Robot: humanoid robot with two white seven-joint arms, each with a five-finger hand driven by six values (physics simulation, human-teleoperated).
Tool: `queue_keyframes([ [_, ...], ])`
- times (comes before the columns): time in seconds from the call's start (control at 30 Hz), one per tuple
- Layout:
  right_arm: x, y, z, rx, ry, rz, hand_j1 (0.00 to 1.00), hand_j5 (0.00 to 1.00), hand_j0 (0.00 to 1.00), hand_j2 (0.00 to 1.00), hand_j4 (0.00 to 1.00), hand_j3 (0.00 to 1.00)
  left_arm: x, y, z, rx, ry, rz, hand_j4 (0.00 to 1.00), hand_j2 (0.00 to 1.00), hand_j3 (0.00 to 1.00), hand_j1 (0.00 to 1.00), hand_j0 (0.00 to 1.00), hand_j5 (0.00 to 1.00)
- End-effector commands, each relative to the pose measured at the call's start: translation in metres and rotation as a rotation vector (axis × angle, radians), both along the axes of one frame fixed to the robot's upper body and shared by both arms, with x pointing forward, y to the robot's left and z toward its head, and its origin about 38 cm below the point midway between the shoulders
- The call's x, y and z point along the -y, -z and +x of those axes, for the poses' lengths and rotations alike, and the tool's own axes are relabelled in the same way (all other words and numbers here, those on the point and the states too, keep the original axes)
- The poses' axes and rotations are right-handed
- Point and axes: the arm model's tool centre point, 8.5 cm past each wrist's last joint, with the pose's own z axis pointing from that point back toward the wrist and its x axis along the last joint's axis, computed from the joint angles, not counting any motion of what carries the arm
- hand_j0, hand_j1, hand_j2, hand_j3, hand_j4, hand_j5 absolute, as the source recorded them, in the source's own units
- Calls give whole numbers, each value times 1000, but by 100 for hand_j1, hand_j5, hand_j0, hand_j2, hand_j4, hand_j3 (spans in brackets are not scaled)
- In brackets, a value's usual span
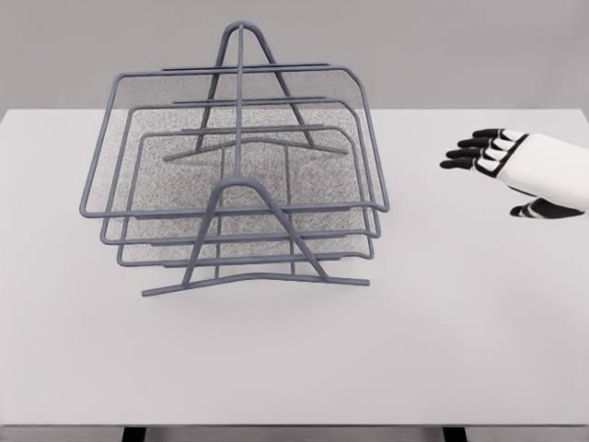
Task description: Pull out the upper folder box with right arm
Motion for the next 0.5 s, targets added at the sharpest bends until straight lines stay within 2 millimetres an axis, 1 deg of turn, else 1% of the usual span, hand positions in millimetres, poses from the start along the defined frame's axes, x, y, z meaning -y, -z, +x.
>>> queue_keyframes([
  [0.0,-3,0,-1,-3,-7,2,100,100,100,100,100,100,0,0,0,0,-1,0,100,100,100,100,100,100],
  [0.03,-3,2,-1,-10,-7,4,100,100,100,100,100,100,0,0,0,0,-1,0,100,100,100,100,100,100],
  [0.07,-10,6,1,-11,-20,29,100,100,100,100,100,100,0,0,0,0,-1,0,100,100,100,100,100,100],
  [0.1,-15,6,4,-1,-25,53,100,100,100,100,100,100,0,0,0,0,-1,0,100,100,100,100,100,100],
  [0.13,-19,5,5,7,-33,39,100,100,100,100,100,100,0,0,0,0,-1,0,100,100,100,100,100,100],
  [0.17,-32,5,11,9,-64,40,100,100,100,100,100,100,0,0,0,0,-1,0,100,100,100,100,100,100],
  [0.23,-46,-1,19,31,-92,64,100,100,100,100,100,100,0,0,0,0,-1,0,100,100,100,100,100,100],
  [0.33,-65,7,30,10,-128,75,100,100,100,100,100,100,0,0,0,0,-1,0,100,100,100,100,100,100],
  [0.47,-84,1,44,23,-165,76,100,100,100,100,100,100,0,0,0,0,-1,0,100,100,100,100,100,100],
])
